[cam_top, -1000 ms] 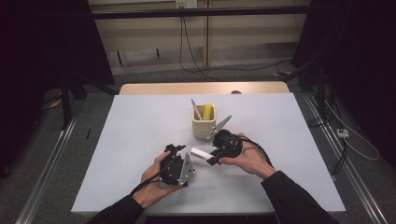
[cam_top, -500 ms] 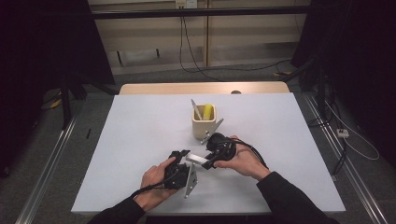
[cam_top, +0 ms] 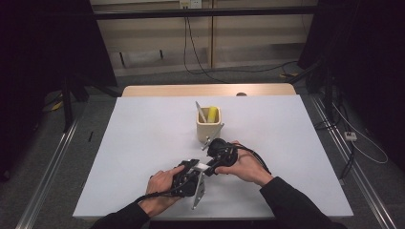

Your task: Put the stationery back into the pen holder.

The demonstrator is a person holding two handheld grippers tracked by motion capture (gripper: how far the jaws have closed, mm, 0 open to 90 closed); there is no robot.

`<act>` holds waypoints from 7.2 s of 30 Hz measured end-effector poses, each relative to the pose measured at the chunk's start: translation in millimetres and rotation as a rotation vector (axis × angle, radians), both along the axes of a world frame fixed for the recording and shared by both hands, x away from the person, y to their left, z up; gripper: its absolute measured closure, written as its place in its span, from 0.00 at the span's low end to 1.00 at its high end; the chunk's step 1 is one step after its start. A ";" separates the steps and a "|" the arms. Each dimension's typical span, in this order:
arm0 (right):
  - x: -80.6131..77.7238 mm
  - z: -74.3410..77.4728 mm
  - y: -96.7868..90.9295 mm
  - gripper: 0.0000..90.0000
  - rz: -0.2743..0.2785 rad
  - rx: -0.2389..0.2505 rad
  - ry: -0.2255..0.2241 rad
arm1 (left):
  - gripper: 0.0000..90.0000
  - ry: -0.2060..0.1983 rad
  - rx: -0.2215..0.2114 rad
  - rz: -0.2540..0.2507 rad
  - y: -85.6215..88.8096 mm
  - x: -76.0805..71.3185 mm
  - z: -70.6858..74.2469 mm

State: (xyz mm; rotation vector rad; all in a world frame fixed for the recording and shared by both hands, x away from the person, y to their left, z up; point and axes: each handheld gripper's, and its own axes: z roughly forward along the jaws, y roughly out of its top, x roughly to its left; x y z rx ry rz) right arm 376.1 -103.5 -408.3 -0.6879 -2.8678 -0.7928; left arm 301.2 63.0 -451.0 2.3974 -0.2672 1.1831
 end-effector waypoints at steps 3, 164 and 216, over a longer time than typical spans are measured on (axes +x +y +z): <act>0.1 0.0 -1.0 0.76 -0.014 0.010 0.012 | 0.69 -0.024 0.018 -0.010 -1.4 -2.2 -1.1; -94.9 -36.7 -188.0 0.06 -0.688 0.302 -0.541 | 0.78 0.691 -0.874 0.283 -28.7 174.3 85.0; -95.9 -36.5 -188.6 0.06 -0.689 0.299 -0.541 | 0.09 0.739 -0.819 0.362 13.7 133.5 78.6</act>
